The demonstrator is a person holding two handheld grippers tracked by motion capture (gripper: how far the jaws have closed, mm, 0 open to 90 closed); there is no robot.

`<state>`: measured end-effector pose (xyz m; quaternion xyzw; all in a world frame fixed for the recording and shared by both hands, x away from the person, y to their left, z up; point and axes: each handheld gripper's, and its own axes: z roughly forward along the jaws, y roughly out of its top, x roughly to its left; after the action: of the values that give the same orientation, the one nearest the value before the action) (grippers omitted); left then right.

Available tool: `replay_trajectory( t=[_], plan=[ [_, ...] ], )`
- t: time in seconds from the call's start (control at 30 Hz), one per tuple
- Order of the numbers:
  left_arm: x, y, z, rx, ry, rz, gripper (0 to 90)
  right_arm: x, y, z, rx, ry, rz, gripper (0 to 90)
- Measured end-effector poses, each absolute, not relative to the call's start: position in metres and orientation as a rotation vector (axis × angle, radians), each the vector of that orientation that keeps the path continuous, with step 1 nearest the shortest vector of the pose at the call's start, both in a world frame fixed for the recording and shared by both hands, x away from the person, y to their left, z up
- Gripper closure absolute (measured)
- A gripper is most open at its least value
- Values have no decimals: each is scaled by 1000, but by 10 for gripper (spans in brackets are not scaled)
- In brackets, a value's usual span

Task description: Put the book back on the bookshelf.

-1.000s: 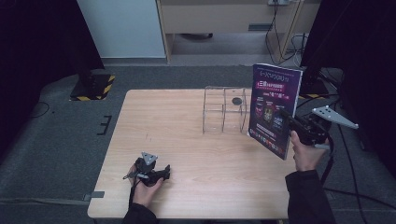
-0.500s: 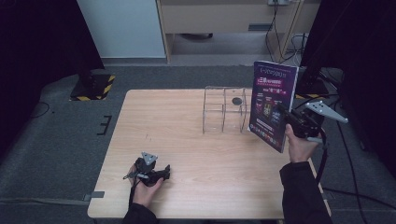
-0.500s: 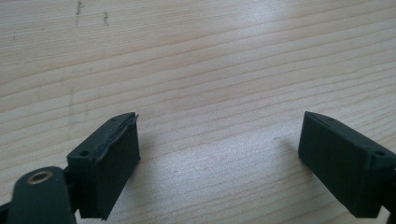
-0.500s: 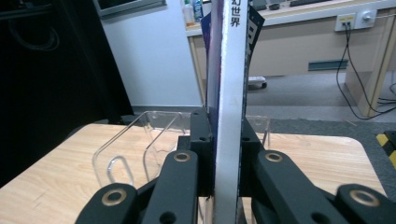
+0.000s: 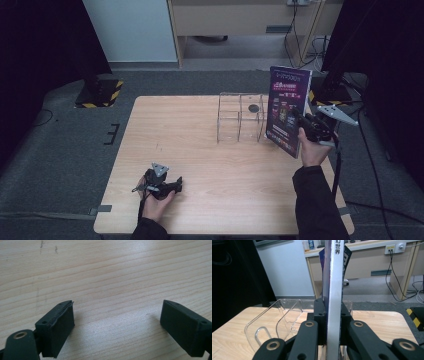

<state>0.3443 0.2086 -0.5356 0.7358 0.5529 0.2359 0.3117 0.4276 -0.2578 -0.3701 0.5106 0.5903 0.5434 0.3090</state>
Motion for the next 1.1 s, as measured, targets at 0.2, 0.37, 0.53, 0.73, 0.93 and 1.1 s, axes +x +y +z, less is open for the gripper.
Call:
replay_trajectory(
  t=[0.2,0.37,0.53,0.73,0.93,1.1],
  plan=[
    [344,209,-536,1943,1459,622,108,436,-254,-377,1347,1543,1423,829],
    [344,209,-536,1943,1459,622,108,441,-250,-384,1348,1538,1415,829],
    [344,209,-536,1943,1459,622,108,446,-246,-391,1338,1544,1402,829],
    [344,209,-536,1944,1459,622,106,452,-239,-398,1338,1554,1385,829],
    [344,209,-536,1944,1459,622,106,454,-237,-401,1337,1554,1376,828],
    [344,209,-536,1944,1459,622,106,454,-236,-402,1326,1560,1374,828]
  ],
)
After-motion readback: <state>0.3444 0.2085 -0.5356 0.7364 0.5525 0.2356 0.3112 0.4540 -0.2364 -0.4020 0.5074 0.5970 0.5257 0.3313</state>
